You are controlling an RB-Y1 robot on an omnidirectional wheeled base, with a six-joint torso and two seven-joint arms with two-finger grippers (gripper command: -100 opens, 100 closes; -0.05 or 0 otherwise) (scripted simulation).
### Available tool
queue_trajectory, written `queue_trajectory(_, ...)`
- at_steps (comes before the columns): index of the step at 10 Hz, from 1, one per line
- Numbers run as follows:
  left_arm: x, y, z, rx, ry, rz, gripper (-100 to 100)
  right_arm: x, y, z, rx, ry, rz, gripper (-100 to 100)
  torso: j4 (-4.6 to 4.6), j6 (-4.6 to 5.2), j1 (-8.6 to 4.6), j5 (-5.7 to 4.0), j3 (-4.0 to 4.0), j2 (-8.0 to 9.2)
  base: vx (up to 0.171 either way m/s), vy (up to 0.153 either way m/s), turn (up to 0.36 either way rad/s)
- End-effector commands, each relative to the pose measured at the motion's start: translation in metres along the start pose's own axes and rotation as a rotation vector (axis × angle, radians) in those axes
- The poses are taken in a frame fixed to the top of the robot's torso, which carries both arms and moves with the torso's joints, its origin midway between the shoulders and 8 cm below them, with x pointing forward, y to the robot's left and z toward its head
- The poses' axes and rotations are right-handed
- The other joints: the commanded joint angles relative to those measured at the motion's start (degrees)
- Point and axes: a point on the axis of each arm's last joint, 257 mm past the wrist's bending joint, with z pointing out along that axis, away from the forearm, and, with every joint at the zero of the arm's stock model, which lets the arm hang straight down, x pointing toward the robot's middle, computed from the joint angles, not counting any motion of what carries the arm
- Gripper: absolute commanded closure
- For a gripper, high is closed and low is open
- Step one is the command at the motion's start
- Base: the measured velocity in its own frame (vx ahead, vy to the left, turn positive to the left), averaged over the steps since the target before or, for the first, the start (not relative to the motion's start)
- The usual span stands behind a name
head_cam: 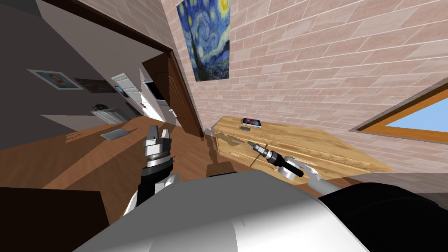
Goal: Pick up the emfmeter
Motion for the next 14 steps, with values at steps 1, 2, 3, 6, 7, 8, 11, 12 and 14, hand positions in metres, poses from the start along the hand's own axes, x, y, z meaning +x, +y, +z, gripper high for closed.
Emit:
queue_trajectory(1, 0.000, 0.000, 0.000, 0.000, 0.000, 0.000, 0, -0.002, -0.015, -0.013, 0.039, 0.044, -0.030, -100, 0.00, 0.00, 0.00, 0.00, 0.00, 0.00, 0.034, 0.049, 0.133)
queue_trajectory(2, 0.000, 0.000, 0.000, 0.000, 0.000, 0.000, 0, -0.003, -0.016, -0.014, 0.043, 0.054, -0.038, -100, -0.01, 0.04, 0.00, 0.01, -0.02, -0.03, 0.013, 0.030, 0.000)
queue_trajectory(3, 0.000, 0.000, 0.000, 0.000, 0.000, 0.000, 0, 0.004, -0.036, -0.030, 0.098, 0.108, -0.067, -100, 0.00, 0.06, -0.04, 0.00, 0.02, 0.04, 0.016, 0.068, 0.243)
queue_trajectory(6, 0.000, 0.000, 0.000, 0.000, 0.000, 0.000, 0, 0.004, -0.060, -0.055, 0.174, 0.189, -0.117, -100, 0.00, 0.07, -0.04, 0.00, 0.01, 0.03, 0.029, 0.045, 0.110)
queue_trajectory(7, 0.000, 0.000, 0.000, 0.000, 0.000, 0.000, 0, 0.000, -0.061, -0.059, 0.185, 0.213, -0.137, -100, -0.01, 0.00, 0.02, 0.01, -0.02, -0.03, 0.042, 0.049, 0.140)
queue_trajectory(8, 0.000, 0.000, 0.000, 0.000, 0.000, 0.000, 0, 0.006, -0.076, -0.077, 0.231, 0.269, -0.161, -100, -0.01, 0.05, 0.02, 0.02, -0.03, -0.04, 0.055, 0.074, 0.238)
queue_trajectory(11, 0.000, 0.000, 0.000, 0.000, 0.000, 0.000, 0, -0.001, -0.098, -0.110, 0.314, 0.357, -0.215, -100, 0.00, 0.08, -0.02, 0.00, 0.00, 0.02, 0.038, 0.044, 0.106)
queue_trajectory(12, 0.000, 0.000, 0.000, 0.000, 0.000, 0.000, 0, -0.005, -0.100, -0.113, 0.324, 0.369, -0.228, -100, -0.01, 0.01, 0.00, 0.00, -0.03, -0.04, 0.047, 0.044, 0.149)
queue_trajectory(14, 0.000, 0.000, 0.000, 0.000, 0.000, 0.000, 0, -0.008, -0.116, -0.142, 0.390, 0.441, -0.263, -100, 0.00, 0.09, -0.03, 0.00, 0.00, 0.02, 0.034, 0.039, 0.088)
